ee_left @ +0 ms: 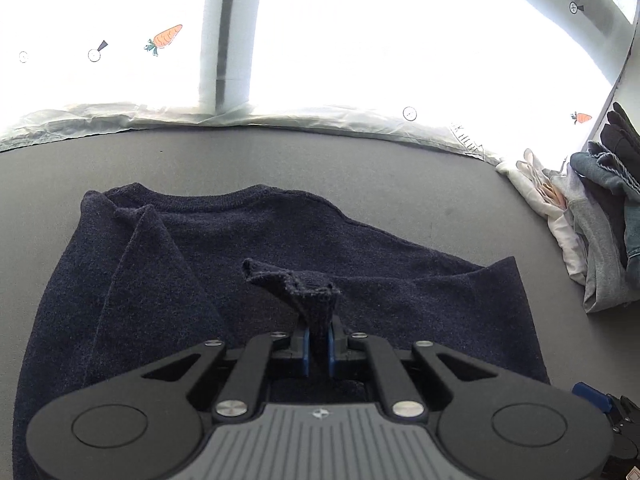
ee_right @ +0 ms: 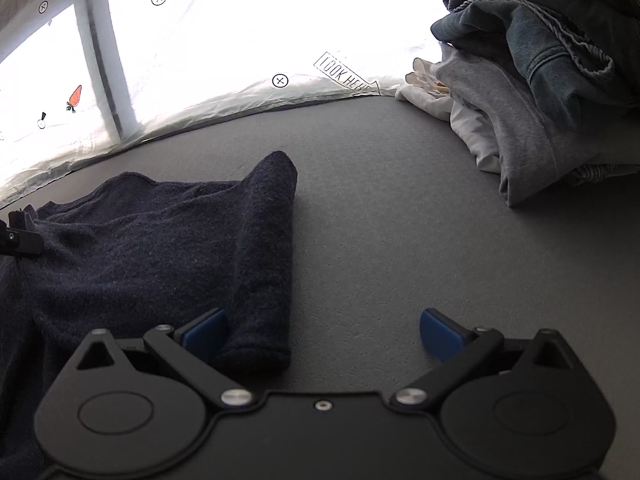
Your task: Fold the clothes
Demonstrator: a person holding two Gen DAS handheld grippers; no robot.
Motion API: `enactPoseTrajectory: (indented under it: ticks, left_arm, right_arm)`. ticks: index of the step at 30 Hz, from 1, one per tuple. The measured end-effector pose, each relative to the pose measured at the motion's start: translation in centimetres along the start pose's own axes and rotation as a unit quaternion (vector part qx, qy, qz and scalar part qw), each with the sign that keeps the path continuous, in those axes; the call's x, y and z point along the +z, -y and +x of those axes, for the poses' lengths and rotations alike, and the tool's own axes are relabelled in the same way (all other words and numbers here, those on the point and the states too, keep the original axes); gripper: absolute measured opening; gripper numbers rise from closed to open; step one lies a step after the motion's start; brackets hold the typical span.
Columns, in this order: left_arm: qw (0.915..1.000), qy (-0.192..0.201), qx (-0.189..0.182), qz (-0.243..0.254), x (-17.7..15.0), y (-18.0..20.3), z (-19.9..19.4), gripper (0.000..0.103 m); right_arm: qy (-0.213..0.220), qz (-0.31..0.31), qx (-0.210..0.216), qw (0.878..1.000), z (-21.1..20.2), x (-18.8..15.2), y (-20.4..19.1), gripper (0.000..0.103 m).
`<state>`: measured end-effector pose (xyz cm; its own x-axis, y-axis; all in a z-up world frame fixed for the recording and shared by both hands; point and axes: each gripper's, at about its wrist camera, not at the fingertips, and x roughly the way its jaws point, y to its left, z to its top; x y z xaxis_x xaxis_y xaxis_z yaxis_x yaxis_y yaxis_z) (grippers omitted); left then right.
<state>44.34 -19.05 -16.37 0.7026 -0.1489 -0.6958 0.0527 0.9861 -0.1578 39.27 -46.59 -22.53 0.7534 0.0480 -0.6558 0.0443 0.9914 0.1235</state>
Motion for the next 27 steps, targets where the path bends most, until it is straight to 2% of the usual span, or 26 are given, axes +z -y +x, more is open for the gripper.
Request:
enactPoseTrajectory:
  ticks: [3, 6, 10, 13, 18, 19, 21, 25, 27]
  left_arm:
    - [0.999, 0.041, 0.0, 0.018, 1.2, -0.3, -2.2, 0.008]
    - [0.9976, 0.064, 0.005, 0.025, 2.5, -1.8, -3.6, 0.008]
    - [0.996, 0.085, 0.018, 0.021, 4.1, -4.8, -5.5, 0.008]
    - [0.9949, 0.096, 0.029, 0.015, 4.6, -7.7, -7.4, 0.008]
    - [0.9945, 0.091, 0.052, -0.004, 4.4, -13.7, -9.7, 0.008]
    - [0.9947, 0.085, 0.056, -0.011, 4.4, -15.0, -9.9, 0.008]
    - [0.9951, 0.074, 0.062, -0.021, 4.5, -17.8, -10.2, 0.008]
    - [0.9967, 0.052, 0.06, -0.019, 4.5, -22.6, -10.3, 0.008]
    - [0.9983, 0.031, 0.045, -0.022, 4.5, -24.4, -10.1, 0.009]
  right_arm:
    - [0.009, 0.003, 0.012, 1.0, -1.8, 0.2, -1.0, 0.103]
    - [0.016, -0.014, 0.028, 0.999, -3.9, -0.3, -2.9, 0.103]
    - [-0.005, -0.022, 0.043, 0.999, -5.0, -1.6, -5.4, 0.103]
    - [-0.028, -0.027, 0.033, 0.999, -5.5, -3.0, -7.6, 0.103]
    - [-0.084, -0.052, -0.056, 0.994, -5.7, -5.7, -11.4, 0.102]
    - [-0.083, -0.041, -0.068, 0.993, -6.0, -6.1, -11.9, 0.1]
    - [-0.078, 0.002, -0.078, 0.994, -6.6, -6.6, -12.2, 0.086]
    - [-0.053, 0.046, -0.125, 0.99, -7.2, -7.9, -13.9, 0.084]
    - [-0.046, 0.069, -0.159, 0.984, -7.4, -8.4, -15.1, 0.088]
